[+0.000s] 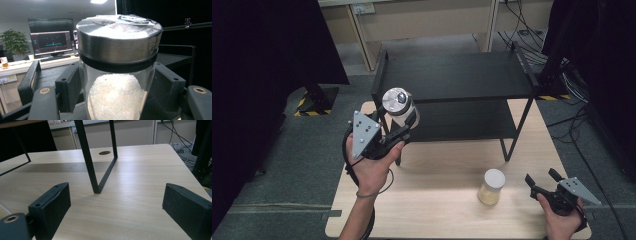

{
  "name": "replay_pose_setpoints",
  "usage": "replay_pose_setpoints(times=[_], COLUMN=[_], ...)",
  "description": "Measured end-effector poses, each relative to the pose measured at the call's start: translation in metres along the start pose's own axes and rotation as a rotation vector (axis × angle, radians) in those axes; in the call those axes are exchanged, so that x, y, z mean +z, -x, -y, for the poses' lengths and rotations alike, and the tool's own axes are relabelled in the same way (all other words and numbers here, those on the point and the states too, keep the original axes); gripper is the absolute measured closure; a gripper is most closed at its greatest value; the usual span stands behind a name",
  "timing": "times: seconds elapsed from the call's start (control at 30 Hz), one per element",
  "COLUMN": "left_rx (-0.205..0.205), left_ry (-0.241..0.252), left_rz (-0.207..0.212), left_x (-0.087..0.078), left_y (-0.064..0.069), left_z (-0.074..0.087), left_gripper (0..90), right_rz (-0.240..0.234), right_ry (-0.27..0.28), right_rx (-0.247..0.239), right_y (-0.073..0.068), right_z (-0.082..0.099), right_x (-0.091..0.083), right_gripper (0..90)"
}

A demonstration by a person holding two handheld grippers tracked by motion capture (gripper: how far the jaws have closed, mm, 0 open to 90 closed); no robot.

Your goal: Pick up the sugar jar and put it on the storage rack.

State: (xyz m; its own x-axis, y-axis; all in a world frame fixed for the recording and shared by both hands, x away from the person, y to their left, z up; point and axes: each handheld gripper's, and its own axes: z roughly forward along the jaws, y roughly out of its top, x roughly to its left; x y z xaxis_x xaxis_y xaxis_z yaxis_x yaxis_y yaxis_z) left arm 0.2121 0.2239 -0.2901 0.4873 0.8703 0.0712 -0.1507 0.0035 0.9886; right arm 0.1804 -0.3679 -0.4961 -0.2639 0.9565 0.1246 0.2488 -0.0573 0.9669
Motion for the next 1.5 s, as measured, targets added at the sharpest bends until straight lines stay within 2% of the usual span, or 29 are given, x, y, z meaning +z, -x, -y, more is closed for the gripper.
replay_pose_setpoints(times=[0.5, 0.73, 1.2, 1.5], left_rx=[0.03, 0.033, 0.083, 0.066], left_ry=[-0.013, -0.047, -0.111, -0.128], left_rz=[-0.038, -0.067, -0.15, -0.156], left_x=[0.02, 0.036, 0.068, 0.077], left_y=[-0.004, -0.01, -0.01, -0.013], left_z=[-0.023, -0.028, -0.039, -0.04], left_gripper=[30.8, 30.8, 30.8, 30.9], right_rz=[-0.001, -0.002, -0.005, -0.005], right_ry=[0.0, -0.001, -0.002, -0.003], right_rx=[-0.002, 0.0, 0.0, -0.001], right_y=[0.0, 0.0, 0.0, 0.0], right_z=[0.0, 0.0, 0.0, -0.001], right_x=[0.0, 0.0, 0.0, 0.0], right_gripper=[8.2, 8.2, 8.2, 8.2])
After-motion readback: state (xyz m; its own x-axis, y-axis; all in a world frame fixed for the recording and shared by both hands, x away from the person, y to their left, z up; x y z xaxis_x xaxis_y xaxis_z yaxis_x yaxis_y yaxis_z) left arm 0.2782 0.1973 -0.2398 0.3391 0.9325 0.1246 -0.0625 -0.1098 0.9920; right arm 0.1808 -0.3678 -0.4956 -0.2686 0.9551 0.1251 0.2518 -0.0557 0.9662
